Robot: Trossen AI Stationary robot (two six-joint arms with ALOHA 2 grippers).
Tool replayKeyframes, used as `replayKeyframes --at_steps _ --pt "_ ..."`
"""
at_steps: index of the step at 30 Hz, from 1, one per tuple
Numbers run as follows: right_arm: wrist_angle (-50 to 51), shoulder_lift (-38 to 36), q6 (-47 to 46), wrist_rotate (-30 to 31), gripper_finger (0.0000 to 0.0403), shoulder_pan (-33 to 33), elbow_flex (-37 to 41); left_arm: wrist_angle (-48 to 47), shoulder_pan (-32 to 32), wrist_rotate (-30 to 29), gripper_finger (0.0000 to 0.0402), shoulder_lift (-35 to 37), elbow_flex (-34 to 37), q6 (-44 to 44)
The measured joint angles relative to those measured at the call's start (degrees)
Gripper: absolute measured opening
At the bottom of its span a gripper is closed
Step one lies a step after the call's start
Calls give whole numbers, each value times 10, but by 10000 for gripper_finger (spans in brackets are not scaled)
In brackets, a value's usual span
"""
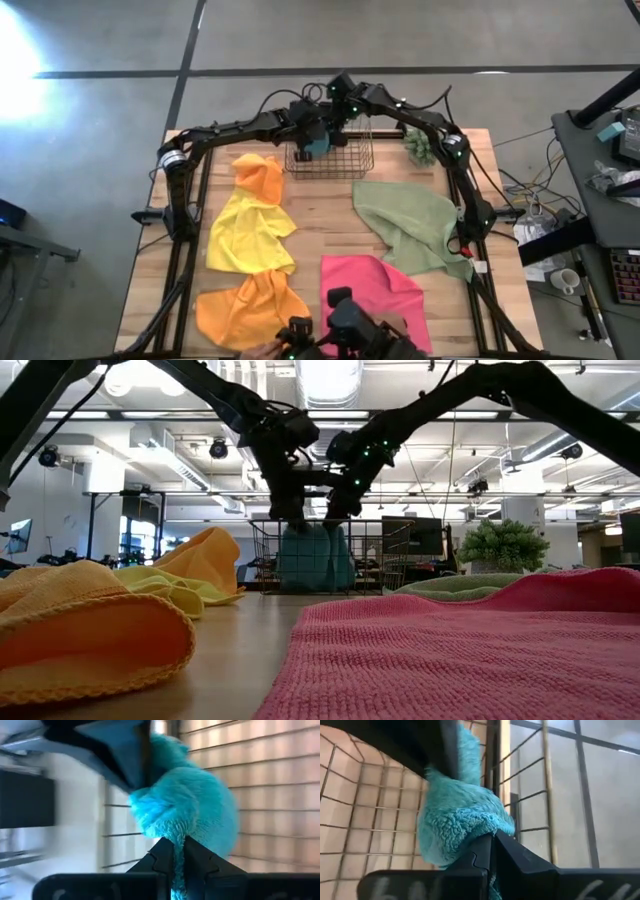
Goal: Fold microfiber towels
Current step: Put the blue microfiber cloth into the wire basket
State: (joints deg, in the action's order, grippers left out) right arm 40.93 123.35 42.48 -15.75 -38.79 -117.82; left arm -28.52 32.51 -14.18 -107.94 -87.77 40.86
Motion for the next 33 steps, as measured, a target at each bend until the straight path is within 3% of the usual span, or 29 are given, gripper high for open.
replayKeyframes --at_steps 3,12,17,28,33 --pt "-1 4 0 -2 8 4 0 -21 0 32 12 0 2 -30" --pt "51 6 -42 -35 8 9 2 -20 -3 39 19 0 26 -50" --pt "99 6 -71 -94 8 13 5 -30 -15 47 48 0 34 -65" --pt "108 4 -104 -116 11 32 6 -95 -35 49 123 18 21 -78" --pt "125 5 -128 -160 42 36 6 -122 -37 107 125 38 18 -76"
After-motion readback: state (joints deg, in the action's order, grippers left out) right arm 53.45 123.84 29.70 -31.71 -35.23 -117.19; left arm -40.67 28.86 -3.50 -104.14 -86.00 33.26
